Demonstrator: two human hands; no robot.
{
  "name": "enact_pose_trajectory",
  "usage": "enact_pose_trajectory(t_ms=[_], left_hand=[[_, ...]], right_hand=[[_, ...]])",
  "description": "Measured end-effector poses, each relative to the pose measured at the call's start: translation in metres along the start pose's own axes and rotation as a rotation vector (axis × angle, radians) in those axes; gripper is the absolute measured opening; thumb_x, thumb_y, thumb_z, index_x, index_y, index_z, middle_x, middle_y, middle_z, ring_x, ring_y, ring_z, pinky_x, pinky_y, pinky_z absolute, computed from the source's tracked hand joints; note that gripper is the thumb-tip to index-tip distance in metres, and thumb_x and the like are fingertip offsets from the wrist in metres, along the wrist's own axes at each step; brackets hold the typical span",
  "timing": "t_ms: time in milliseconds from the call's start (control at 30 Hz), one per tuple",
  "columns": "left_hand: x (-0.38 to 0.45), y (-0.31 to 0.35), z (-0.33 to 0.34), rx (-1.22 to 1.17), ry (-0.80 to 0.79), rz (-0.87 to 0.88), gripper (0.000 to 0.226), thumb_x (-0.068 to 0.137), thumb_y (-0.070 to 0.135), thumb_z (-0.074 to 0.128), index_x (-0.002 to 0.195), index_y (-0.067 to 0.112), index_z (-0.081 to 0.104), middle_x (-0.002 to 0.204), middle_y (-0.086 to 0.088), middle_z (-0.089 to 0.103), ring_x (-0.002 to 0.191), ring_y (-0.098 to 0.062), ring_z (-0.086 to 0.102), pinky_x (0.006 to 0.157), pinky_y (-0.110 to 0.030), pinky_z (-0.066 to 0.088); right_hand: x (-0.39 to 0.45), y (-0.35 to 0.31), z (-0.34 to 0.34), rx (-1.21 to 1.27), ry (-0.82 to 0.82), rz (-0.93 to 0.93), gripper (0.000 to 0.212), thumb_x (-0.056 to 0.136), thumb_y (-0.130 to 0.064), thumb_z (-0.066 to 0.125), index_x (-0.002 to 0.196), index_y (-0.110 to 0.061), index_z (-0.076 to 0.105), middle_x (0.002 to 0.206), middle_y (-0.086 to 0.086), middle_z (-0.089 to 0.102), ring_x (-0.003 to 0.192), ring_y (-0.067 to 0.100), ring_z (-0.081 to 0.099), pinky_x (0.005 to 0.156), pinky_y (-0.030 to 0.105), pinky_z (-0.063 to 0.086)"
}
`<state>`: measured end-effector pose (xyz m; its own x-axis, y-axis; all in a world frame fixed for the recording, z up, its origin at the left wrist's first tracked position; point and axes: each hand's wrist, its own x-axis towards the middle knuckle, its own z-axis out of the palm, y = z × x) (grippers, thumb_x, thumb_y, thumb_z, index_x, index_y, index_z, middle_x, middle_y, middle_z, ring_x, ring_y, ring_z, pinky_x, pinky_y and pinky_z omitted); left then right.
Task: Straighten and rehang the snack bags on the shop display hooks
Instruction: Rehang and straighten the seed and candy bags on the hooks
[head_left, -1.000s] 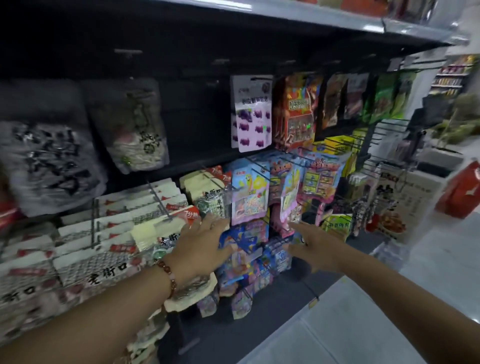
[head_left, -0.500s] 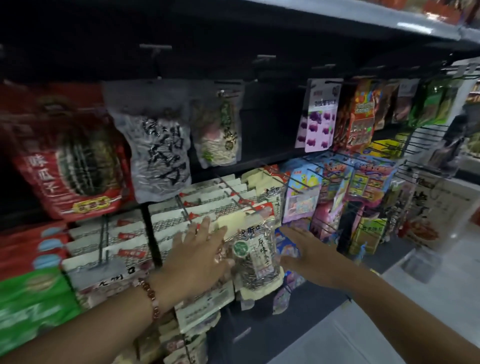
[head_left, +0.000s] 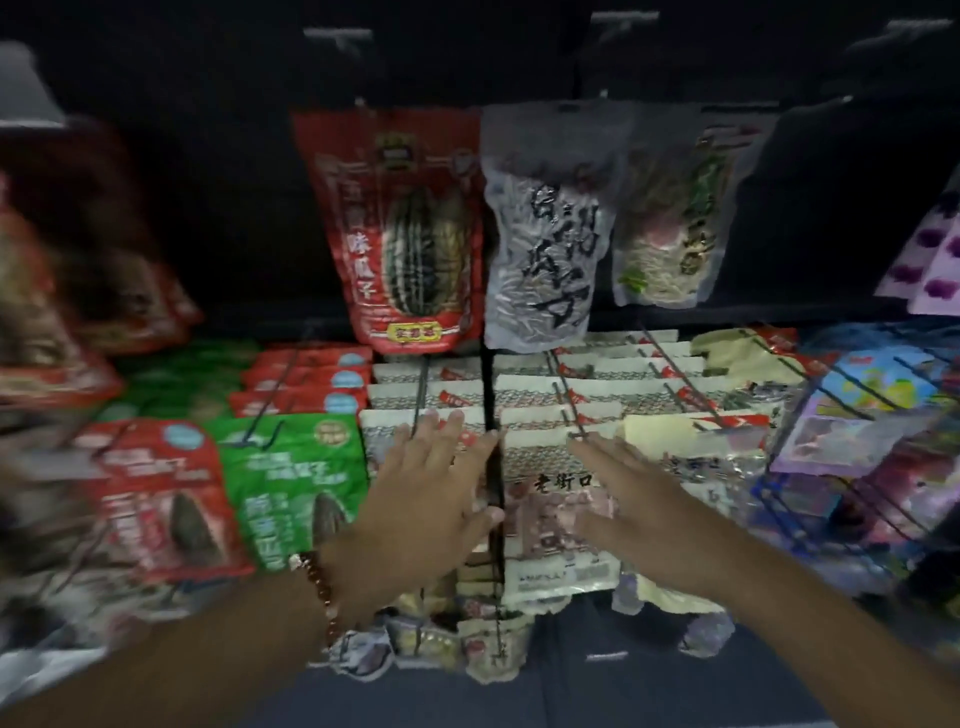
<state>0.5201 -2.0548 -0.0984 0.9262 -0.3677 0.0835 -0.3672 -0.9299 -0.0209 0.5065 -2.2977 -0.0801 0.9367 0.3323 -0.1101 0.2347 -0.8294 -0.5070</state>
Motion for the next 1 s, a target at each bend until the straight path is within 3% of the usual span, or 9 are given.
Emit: enact_pose_trajectory(t_ms=[67,200,333,433,567,700,767,867,1000], left_hand=[[-0.023,-0.013,-0.004,0.079,0.052,-0.042,0.07,0.094,0.06,0.031,0.155,0.029,0.016,0.163,-0.014,0.015,0.15,-0.038,0.009,0.118,-0.051,0.005],[-0.072,-0.047,0.001,0.042,-0.013,-0.259,0.079,0.085,0.07,0.006,0.155,0.036,-0.004,0.164,-0.005,-0.01,0.151,-0.03,-0.009,0.118,-0.044,-0.007],[-0.124,-0.091,0.0,0.03,-0.026,-0.443,0.086,0.078,0.075,0.001,0.155,0.037,-0.007,0.165,-0.005,-0.01,0.151,-0.031,-0.007,0.118,-0.042,-0.006],[-0.159,-0.128,-0.006,-0.004,-0.018,-0.536,0.09,0.075,0.075,0.001,0.156,0.036,-0.001,0.165,-0.006,-0.005,0.152,-0.032,-0.004,0.121,-0.046,0.003],[-0.195,-0.185,-0.002,0.018,-0.026,-0.588,0.093,0.072,0.08,-0.006,0.155,0.037,-0.008,0.165,-0.005,-0.007,0.152,-0.028,-0.003,0.121,-0.043,0.003],[-0.216,-0.246,0.012,0.002,-0.039,-0.552,0.111,0.058,0.087,-0.029,0.155,0.037,-0.008,0.165,-0.003,-0.007,0.152,-0.026,-0.006,0.121,-0.044,0.004],[-0.222,-0.273,0.016,-0.044,-0.082,-0.508,0.102,0.067,0.088,-0.019,0.154,0.037,-0.009,0.165,-0.003,-0.01,0.152,-0.026,-0.008,0.122,-0.044,0.002],[-0.219,-0.303,0.028,-0.075,-0.121,-0.405,0.075,0.095,0.065,0.024,0.156,0.034,-0.008,0.165,-0.008,-0.009,0.152,-0.03,-0.006,0.122,-0.045,0.002],[-0.199,-0.319,0.041,-0.107,-0.12,-0.229,0.074,0.099,0.053,0.037,0.156,0.031,-0.004,0.165,-0.009,-0.007,0.152,-0.03,-0.003,0.121,-0.045,0.004]], right_hand=[[0.01,-0.016,0.011,-0.012,-0.038,-0.072,0.076,0.091,-0.064,0.043,0.151,-0.047,0.0,0.159,-0.021,-0.009,0.147,0.009,-0.015,0.119,0.043,0.001],[0.021,-0.05,0.034,-0.02,-0.115,-0.23,0.077,0.091,-0.066,0.041,0.15,-0.05,-0.005,0.153,-0.028,-0.015,0.145,0.004,-0.019,0.117,0.033,-0.001],[0.035,-0.092,0.058,-0.026,-0.196,-0.349,0.077,0.091,-0.066,0.042,0.15,-0.05,-0.005,0.156,-0.026,-0.015,0.146,0.006,-0.017,0.119,0.036,0.0],[0.049,-0.128,0.076,-0.005,-0.231,-0.386,0.078,0.09,-0.066,0.042,0.151,-0.048,-0.003,0.158,-0.024,-0.011,0.147,0.005,-0.013,0.121,0.037,0.003],[0.07,-0.178,0.107,-0.041,-0.226,-0.383,0.079,0.091,-0.064,0.045,0.153,-0.043,0.0,0.161,-0.017,-0.008,0.149,0.01,-0.007,0.122,0.04,0.006],[0.091,-0.224,0.145,-0.031,-0.182,-0.314,0.081,0.091,-0.061,0.049,0.154,-0.041,0.002,0.162,-0.012,-0.006,0.15,0.013,-0.005,0.122,0.042,0.006],[0.099,-0.249,0.169,-0.071,-0.13,-0.222,0.082,0.092,-0.059,0.049,0.155,-0.038,0.001,0.163,-0.008,-0.007,0.15,0.018,-0.005,0.12,0.043,0.003],[0.11,-0.288,0.206,-0.104,-0.046,-0.114,0.08,0.095,-0.054,0.049,0.156,-0.032,0.003,0.164,-0.003,-0.007,0.15,0.021,-0.007,0.12,0.044,0.001],[0.115,-0.309,0.227,-0.087,0.016,0.001,0.078,0.095,-0.05,0.051,0.156,-0.031,0.006,0.164,-0.002,-0.006,0.15,0.023,-0.006,0.122,0.047,0.004]])
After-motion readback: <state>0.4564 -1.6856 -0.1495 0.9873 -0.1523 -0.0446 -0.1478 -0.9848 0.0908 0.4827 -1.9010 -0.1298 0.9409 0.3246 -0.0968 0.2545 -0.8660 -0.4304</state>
